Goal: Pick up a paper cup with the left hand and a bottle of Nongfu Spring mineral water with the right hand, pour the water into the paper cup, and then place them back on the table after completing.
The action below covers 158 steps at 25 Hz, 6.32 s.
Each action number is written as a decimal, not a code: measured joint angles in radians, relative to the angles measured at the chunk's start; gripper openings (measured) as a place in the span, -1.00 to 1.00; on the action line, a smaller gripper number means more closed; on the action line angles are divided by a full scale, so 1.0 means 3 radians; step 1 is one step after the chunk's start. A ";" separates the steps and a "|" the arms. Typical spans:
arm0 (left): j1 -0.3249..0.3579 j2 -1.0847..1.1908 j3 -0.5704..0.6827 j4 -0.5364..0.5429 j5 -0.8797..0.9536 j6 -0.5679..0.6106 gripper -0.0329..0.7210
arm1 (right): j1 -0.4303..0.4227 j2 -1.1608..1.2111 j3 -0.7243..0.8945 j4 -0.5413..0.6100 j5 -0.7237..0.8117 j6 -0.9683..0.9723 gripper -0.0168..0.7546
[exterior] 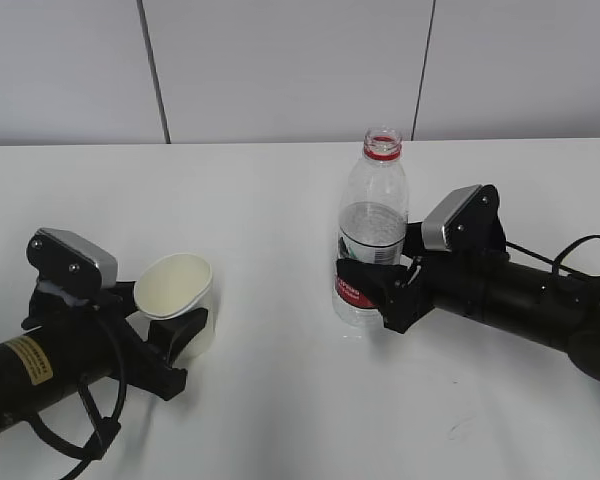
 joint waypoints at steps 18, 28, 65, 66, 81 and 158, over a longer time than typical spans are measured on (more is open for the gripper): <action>0.0000 -0.0386 0.0000 0.0174 0.0099 0.0000 0.12 | 0.0000 0.0083 -0.0369 -0.0158 0.0139 0.0008 0.10; 0.0000 -0.0602 -0.0361 0.0731 0.1060 -0.0249 0.09 | 0.0000 0.0086 -0.1056 -0.0810 0.0548 -0.0053 0.09; 0.0000 -0.0603 -0.0375 0.1156 0.1072 -0.0632 0.08 | 0.0426 0.0116 -0.2076 -0.1267 0.1667 -0.2551 0.08; 0.0000 -0.0603 -0.0375 0.1166 0.1088 -0.0632 0.08 | 0.0426 0.0116 -0.2076 -0.1245 0.1667 -0.2617 0.08; 0.0000 -0.0609 -0.0378 0.1354 0.1155 -0.0632 0.08 | 0.0426 0.0116 -0.2076 -0.1154 0.1683 -0.3321 0.08; 0.0000 -0.0429 -0.0378 0.0190 0.0508 0.0000 0.07 | 0.0419 0.0116 -0.2098 -0.1480 0.1348 0.1382 0.08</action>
